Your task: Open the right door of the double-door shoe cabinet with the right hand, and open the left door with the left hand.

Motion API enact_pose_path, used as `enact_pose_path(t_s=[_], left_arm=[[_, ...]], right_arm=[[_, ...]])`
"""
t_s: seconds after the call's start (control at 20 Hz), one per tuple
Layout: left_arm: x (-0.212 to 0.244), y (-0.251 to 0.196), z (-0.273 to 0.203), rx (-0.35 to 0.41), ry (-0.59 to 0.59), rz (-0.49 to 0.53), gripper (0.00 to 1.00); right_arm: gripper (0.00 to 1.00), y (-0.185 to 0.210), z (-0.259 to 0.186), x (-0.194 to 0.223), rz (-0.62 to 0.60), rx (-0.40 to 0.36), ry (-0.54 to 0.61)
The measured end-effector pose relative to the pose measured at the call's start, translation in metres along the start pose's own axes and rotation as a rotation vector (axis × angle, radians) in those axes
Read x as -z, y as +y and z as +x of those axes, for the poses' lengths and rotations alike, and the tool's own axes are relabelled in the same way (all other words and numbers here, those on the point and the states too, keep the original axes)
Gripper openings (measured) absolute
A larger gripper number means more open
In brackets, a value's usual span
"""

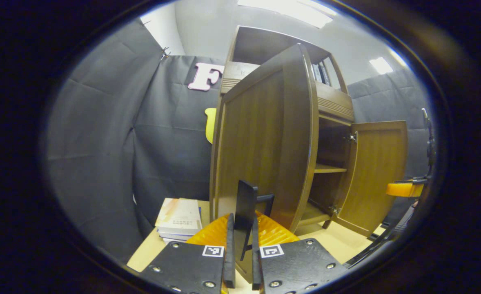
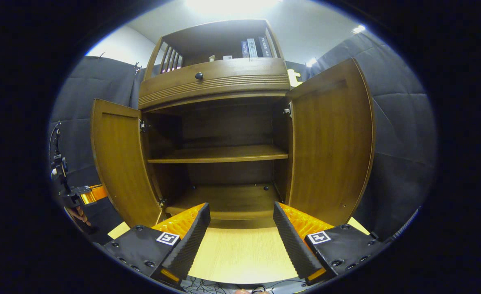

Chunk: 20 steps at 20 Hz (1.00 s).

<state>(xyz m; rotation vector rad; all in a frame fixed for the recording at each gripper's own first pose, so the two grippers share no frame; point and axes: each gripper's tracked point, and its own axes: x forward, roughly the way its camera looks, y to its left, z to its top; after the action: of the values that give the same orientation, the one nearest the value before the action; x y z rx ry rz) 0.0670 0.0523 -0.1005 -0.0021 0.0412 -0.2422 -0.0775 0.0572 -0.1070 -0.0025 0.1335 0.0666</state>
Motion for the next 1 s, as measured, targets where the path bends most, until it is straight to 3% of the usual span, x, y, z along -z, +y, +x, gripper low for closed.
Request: enact_pose_path(t_s=[0.2,0.3,0.35,0.45,1.0], left_arm=[[-0.007,0.038,-0.007,0.01,-0.011,0.024,0.19],[-0.012,0.048,-0.004,0.03,-0.018,0.033,0.14],[-0.014,0.056,-0.002,0.029,-0.021,0.038,0.14],[-0.013,0.071,-0.002,0.037,-0.025,0.039,0.17],[-0.015,0.089,-0.002,0.08,-0.041,0.068,0.14]], right_arm=[[0.93,-0.011,-0.003,-0.008,-0.018,0.034,-0.002],[0.93,-0.016,-0.002,-0.011,-0.019,0.051,0.002],[0.98,-0.018,-0.002,-0.014,-0.022,0.059,0.003],[0.93,-0.022,-0.003,-0.022,-0.036,0.074,0.0],[0.94,-0.039,-0.003,-0.04,-0.071,0.13,0.015]])
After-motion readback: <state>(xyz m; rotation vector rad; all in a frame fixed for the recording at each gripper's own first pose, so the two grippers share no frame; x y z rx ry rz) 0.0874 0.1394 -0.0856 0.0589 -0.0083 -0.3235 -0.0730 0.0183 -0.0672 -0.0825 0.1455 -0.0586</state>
